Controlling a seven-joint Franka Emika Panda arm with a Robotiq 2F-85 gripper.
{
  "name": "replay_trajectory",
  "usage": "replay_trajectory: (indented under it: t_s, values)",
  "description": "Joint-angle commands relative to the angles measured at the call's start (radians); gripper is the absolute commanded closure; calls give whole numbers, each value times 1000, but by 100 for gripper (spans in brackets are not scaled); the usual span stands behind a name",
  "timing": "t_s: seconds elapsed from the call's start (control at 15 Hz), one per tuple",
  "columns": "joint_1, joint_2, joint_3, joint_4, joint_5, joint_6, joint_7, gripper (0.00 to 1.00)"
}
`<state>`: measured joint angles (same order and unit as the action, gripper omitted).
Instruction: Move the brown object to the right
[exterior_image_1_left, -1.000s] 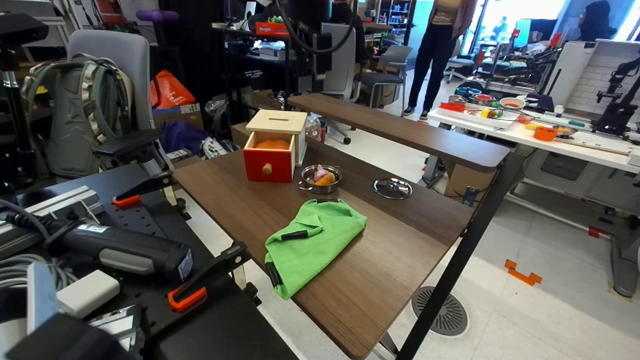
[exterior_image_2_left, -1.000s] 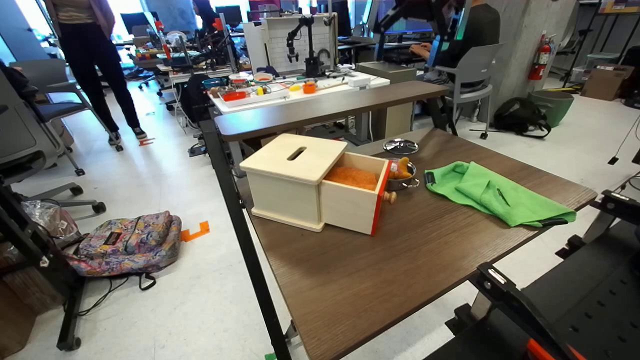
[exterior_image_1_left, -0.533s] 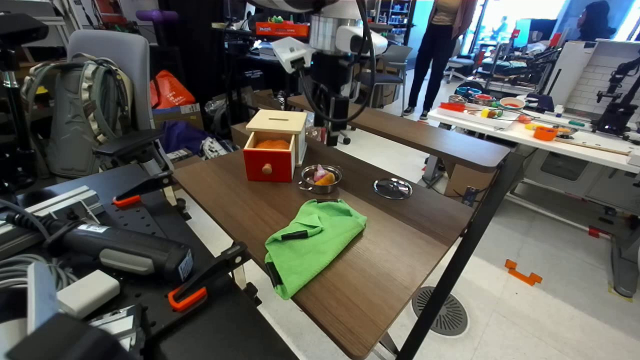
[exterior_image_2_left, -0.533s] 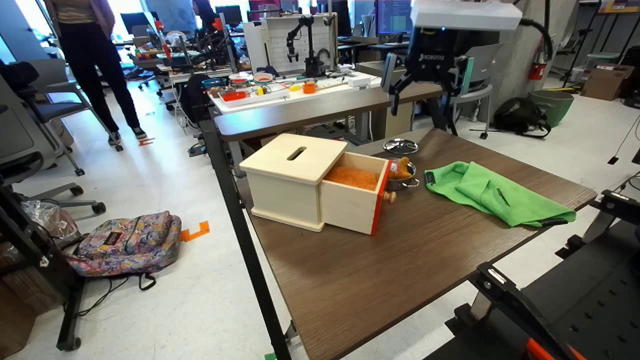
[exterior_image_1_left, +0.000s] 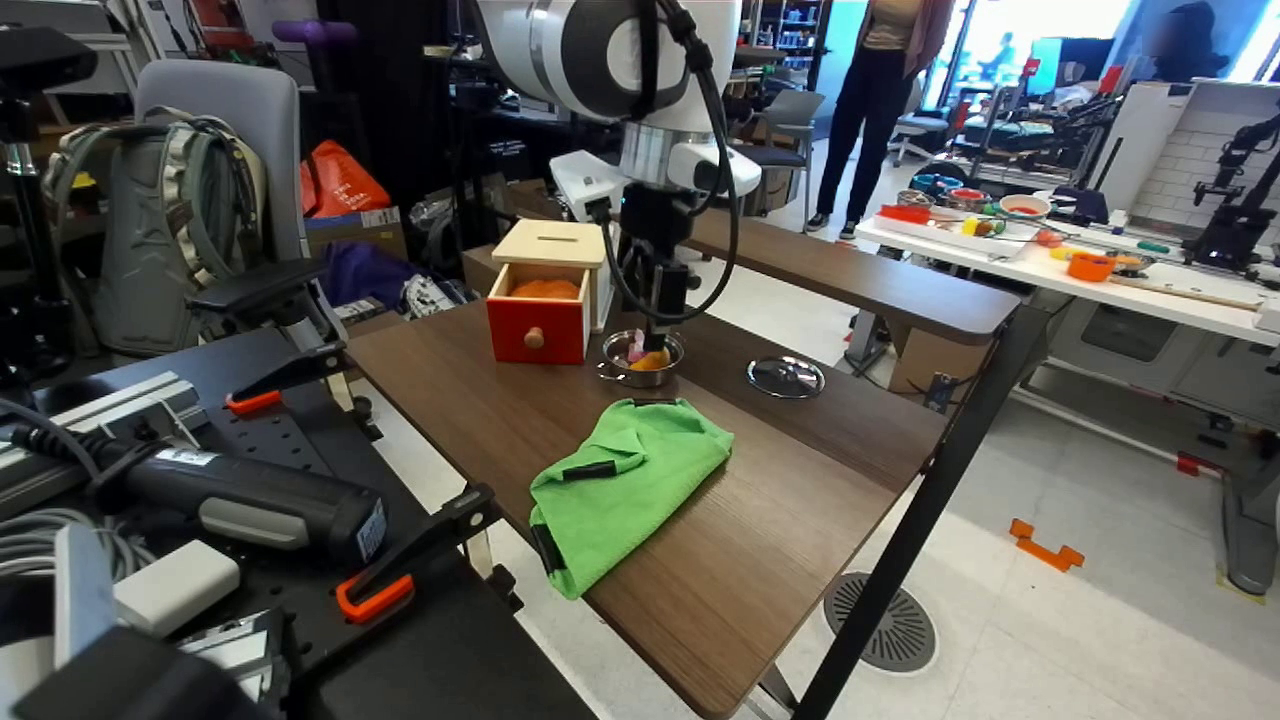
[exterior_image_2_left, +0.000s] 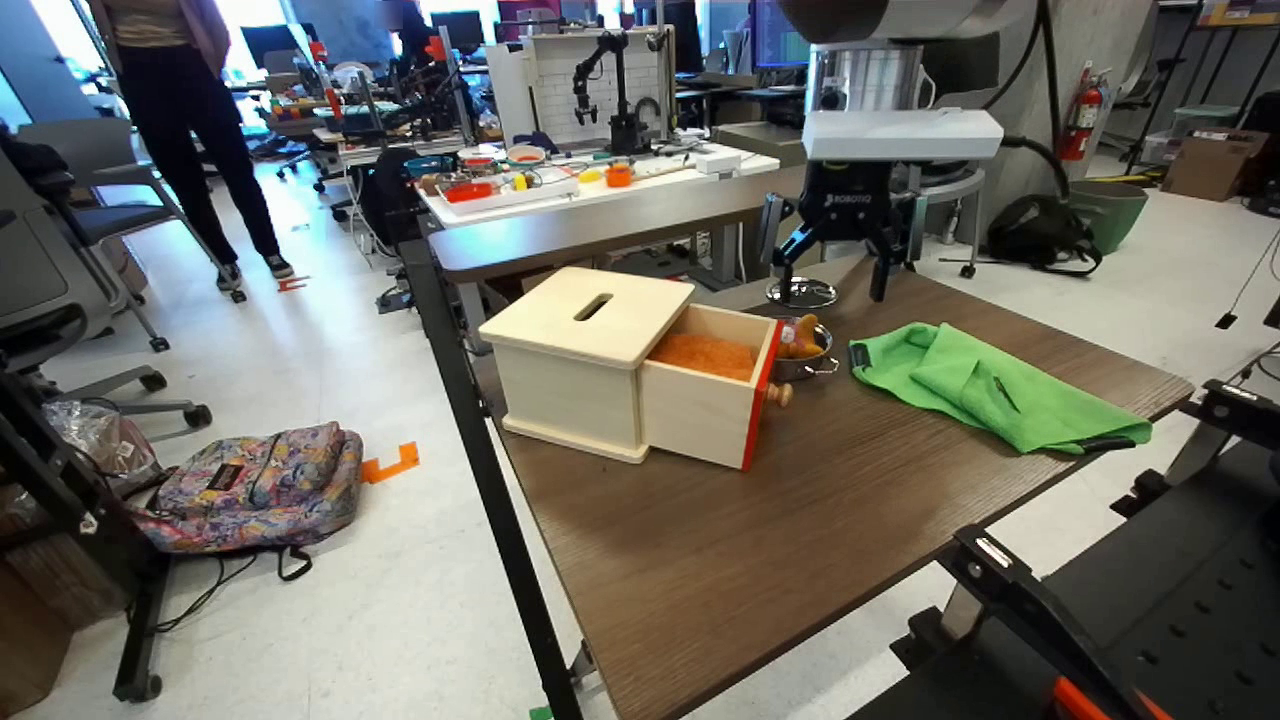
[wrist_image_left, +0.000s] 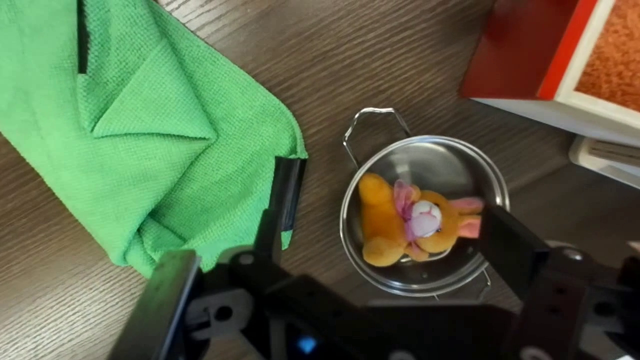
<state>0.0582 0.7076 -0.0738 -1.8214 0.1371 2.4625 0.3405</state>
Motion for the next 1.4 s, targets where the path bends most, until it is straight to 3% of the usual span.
replay_trajectory:
  t_s: [0.0, 0.2, 0.27, 0.4, 0.93, 1.07, 1.33]
  values:
    - [21, 64, -14, 61, -23, 12, 29, 0]
    - [25, 94, -15, 91, -21, 10, 32, 0]
    - [24, 102, -13, 97, -20, 15, 28, 25]
    - [28, 114, -15, 111, -22, 18, 29, 32]
    - [37, 145, -20, 153, -28, 15, 29, 95]
    - [40, 149, -22, 159, -35, 13, 29, 100]
    - [42, 150, -22, 167, -51, 12, 31, 100]
